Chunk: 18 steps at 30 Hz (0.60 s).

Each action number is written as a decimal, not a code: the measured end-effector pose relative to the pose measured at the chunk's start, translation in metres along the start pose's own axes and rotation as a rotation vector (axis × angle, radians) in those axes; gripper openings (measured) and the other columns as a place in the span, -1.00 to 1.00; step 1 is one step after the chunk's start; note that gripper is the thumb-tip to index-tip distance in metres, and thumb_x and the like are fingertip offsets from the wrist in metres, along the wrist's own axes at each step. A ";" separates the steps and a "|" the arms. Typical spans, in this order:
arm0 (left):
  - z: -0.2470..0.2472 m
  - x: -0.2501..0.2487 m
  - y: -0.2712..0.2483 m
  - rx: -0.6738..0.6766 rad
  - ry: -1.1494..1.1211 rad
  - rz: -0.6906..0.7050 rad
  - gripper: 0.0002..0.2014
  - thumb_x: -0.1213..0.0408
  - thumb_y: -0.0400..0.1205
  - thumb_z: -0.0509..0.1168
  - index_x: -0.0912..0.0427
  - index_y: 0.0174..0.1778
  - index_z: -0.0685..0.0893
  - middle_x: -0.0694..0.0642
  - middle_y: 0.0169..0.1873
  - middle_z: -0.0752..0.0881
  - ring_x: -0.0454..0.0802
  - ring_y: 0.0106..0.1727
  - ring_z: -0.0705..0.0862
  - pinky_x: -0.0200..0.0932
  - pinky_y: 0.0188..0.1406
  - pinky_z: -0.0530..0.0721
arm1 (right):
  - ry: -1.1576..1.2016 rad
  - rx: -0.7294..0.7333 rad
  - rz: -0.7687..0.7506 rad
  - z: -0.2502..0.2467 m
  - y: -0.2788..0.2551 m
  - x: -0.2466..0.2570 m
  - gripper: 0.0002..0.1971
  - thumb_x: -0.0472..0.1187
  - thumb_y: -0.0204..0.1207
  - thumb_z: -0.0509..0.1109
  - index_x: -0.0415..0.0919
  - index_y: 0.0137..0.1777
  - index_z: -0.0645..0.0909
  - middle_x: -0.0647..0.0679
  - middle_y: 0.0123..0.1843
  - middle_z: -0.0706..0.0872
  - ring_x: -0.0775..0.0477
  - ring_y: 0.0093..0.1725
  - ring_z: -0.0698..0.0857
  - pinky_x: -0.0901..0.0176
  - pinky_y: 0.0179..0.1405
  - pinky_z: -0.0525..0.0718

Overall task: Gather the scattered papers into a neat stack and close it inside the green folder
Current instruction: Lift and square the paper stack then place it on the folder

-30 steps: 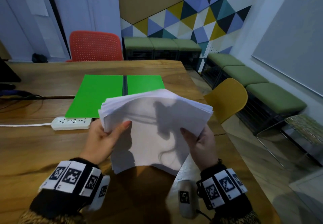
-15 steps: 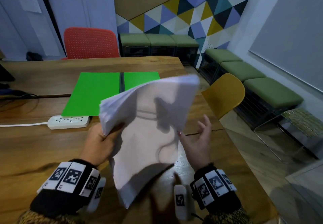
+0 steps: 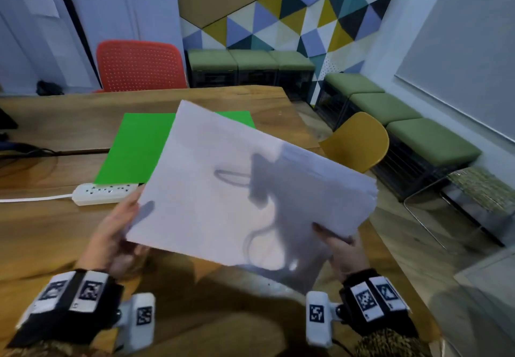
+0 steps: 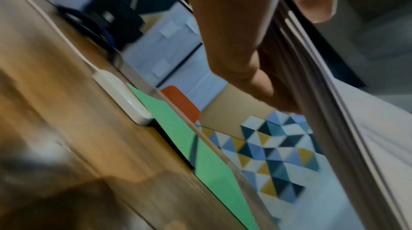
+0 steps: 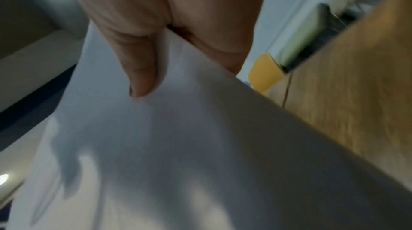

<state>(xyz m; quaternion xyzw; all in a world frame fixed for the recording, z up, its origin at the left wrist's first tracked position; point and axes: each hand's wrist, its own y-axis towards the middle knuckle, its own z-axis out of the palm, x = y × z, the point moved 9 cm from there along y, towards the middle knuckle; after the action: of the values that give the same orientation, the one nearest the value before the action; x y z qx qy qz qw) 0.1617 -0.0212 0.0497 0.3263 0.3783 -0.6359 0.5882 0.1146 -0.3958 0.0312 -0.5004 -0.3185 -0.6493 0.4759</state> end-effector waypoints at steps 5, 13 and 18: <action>0.002 -0.007 0.005 0.072 0.415 -0.006 -0.24 0.14 -0.03 0.68 -0.14 0.11 0.59 0.08 -0.20 0.84 -0.08 -0.16 0.81 -0.14 -0.24 0.75 | -0.127 0.157 -0.097 0.022 0.000 0.023 -0.54 -0.66 0.35 0.34 -0.02 -0.29 0.76 0.17 -0.36 0.82 0.25 -0.33 0.73 0.37 -0.39 0.69; -0.013 0.026 -0.019 -0.141 0.425 0.052 -0.62 0.28 0.32 0.51 0.11 0.03 0.61 0.00 -0.09 0.79 -0.08 -0.02 0.72 -0.09 -0.01 0.70 | -0.225 0.117 -0.033 0.018 -0.007 -0.011 -0.70 -0.61 0.28 0.45 -0.36 0.00 0.63 0.11 -0.32 0.84 0.07 -0.22 0.77 0.37 -0.33 0.71; -0.023 0.034 -0.021 -0.240 0.398 0.039 -0.74 0.49 0.49 0.34 0.13 0.04 0.59 0.09 -0.08 0.68 0.22 0.15 0.61 0.06 0.05 0.65 | -0.300 0.030 -0.041 0.005 -0.008 -0.019 -0.72 -0.34 0.21 0.61 -0.20 -0.10 0.67 0.13 -0.25 0.85 0.17 -0.18 0.79 0.27 -0.22 0.72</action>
<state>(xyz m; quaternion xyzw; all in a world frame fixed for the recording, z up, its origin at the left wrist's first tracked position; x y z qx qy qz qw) 0.1364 -0.0178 0.0110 0.3803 0.5532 -0.4982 0.5488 0.1095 -0.3831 0.0148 -0.5781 -0.4057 -0.5720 0.4171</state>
